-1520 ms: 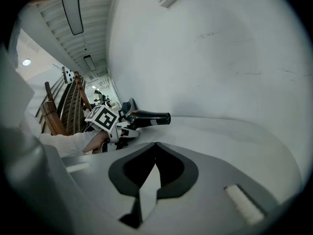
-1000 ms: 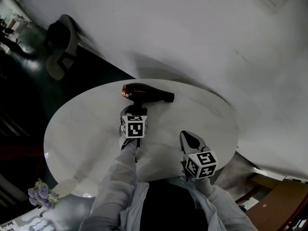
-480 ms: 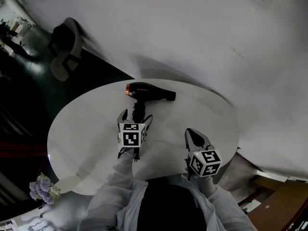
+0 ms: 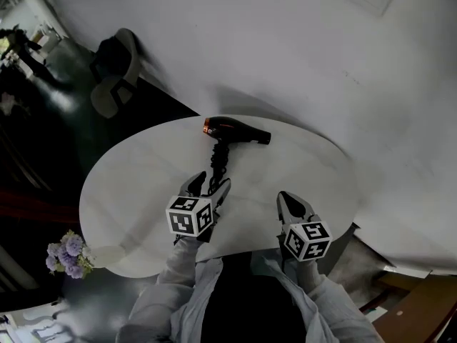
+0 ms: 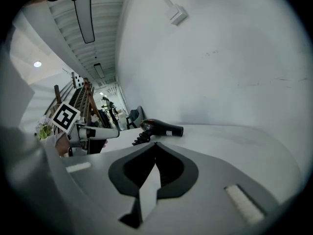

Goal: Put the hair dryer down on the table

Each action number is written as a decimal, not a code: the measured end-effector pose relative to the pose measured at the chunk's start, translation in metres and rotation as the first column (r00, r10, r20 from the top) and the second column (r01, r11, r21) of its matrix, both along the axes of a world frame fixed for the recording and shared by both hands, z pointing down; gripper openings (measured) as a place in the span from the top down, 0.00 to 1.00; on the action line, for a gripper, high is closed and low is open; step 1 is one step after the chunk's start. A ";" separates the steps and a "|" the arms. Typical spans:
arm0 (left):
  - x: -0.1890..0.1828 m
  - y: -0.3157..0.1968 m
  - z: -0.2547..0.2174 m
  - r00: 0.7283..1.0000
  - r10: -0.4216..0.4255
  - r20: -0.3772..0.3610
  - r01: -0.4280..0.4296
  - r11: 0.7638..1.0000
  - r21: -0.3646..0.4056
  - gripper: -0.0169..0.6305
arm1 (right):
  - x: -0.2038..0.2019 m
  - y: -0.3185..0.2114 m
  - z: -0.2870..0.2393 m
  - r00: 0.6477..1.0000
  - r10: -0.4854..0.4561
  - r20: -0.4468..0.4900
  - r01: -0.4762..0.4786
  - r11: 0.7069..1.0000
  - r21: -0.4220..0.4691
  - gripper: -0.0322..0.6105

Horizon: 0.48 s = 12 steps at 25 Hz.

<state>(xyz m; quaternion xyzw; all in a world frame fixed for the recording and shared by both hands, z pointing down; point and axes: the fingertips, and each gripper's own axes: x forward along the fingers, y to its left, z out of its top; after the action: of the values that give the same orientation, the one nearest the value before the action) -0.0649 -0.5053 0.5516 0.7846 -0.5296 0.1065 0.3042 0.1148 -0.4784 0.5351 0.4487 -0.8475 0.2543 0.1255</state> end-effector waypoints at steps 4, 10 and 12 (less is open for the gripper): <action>-0.013 0.032 -0.013 0.999 -0.039 -0.033 0.040 0.998 0.039 0.57 | -0.005 0.022 -0.011 0.999 -0.010 0.031 0.009 1.000 0.017 0.93; -0.017 0.083 -0.031 0.999 -0.023 -0.038 0.027 0.994 0.105 0.73 | -0.009 0.057 -0.031 0.998 -0.028 0.051 0.025 0.998 0.064 0.93; -0.018 0.099 -0.035 0.999 -0.034 -0.033 0.038 0.992 0.122 0.78 | -0.010 0.068 -0.037 0.998 -0.039 0.056 0.034 0.996 0.081 0.93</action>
<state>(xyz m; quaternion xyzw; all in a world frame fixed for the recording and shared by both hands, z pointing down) -0.0825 -0.4065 0.5165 0.7938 -0.5443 0.0560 0.2655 0.1045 -0.4101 0.4982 0.4304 -0.8682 0.2307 0.0877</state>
